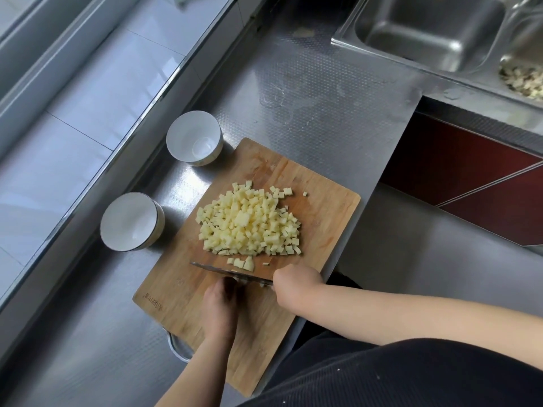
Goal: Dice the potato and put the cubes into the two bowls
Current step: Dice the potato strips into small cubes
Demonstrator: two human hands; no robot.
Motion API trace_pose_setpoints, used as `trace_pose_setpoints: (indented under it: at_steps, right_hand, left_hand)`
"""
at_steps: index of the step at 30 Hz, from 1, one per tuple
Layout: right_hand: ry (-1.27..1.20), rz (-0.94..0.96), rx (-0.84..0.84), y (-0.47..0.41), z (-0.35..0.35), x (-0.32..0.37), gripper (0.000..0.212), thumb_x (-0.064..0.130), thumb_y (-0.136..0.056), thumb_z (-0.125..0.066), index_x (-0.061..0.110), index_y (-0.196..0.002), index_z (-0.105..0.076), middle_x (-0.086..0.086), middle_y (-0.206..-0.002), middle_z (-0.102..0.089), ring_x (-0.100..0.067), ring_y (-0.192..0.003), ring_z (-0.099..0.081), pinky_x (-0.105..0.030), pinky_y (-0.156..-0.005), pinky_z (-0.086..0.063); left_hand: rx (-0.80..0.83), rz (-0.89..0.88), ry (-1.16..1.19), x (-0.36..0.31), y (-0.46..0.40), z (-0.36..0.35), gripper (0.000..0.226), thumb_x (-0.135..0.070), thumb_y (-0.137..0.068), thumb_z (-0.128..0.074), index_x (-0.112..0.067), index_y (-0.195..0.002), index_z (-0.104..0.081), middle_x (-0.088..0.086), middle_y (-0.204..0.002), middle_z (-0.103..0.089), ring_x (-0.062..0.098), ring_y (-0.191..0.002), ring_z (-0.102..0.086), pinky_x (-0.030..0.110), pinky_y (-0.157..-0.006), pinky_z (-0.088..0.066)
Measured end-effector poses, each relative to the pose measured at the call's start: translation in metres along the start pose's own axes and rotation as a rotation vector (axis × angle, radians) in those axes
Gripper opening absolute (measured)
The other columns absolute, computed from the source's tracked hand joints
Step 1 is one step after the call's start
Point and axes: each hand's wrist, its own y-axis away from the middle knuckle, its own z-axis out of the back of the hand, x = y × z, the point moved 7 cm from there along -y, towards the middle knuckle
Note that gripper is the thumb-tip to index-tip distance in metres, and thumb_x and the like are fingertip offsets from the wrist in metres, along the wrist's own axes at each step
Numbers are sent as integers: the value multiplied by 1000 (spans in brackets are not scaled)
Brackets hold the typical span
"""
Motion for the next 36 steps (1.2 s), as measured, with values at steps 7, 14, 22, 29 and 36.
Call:
trace_pose_setpoints:
  at_steps: [7,14,22,29,36]
  right_hand:
    - [-182,16,-15,-4,14,-17,35,38,-101,-44,9,-108,-62,-8,-102,-63,-30,-90,-60,-29,-60,-39]
    - [-337,-6,-93,-1,37,-31,33,44,-98,-48,14,-102,-62,-3,-95,-64,-25,-86,-61,-30,-64,-47]
    - [-466,8,-158,4,65,-28,33,44,-96,-50,13,-99,-59,-1,-86,-60,-24,-84,-60,-32,-69,-50]
    - [-302,72,-251,6,89,-36,30,43,-98,-47,17,-93,-62,-1,-80,-60,-24,-75,-56,-30,-60,-43]
    - [103,387,-770,20,124,-57,33,24,-64,-80,19,-94,-69,3,-70,-67,-24,-58,-65,-23,-44,-36]
  left_hand:
    - [3,-106,-55,-8,-8,1,8,-18,-90,-63,-25,-95,-62,-6,-90,-61,17,-87,-57,40,-75,-52]
    - [-150,-328,-199,-45,-9,12,20,-22,-94,-56,-11,-108,-64,5,-101,-63,23,-91,-57,32,-72,-47]
    - [-231,-833,-415,-92,6,4,26,-26,-89,-50,-13,-107,-63,11,-108,-65,30,-95,-60,40,-78,-53]
    - [-226,-557,-286,-79,-9,21,33,-31,-90,-44,-13,-102,-69,4,-101,-67,25,-93,-59,37,-76,-50]
    - [-414,362,809,-32,-46,69,18,-22,-103,-42,-15,-114,-54,7,-110,-59,16,-93,-58,24,-76,-48]
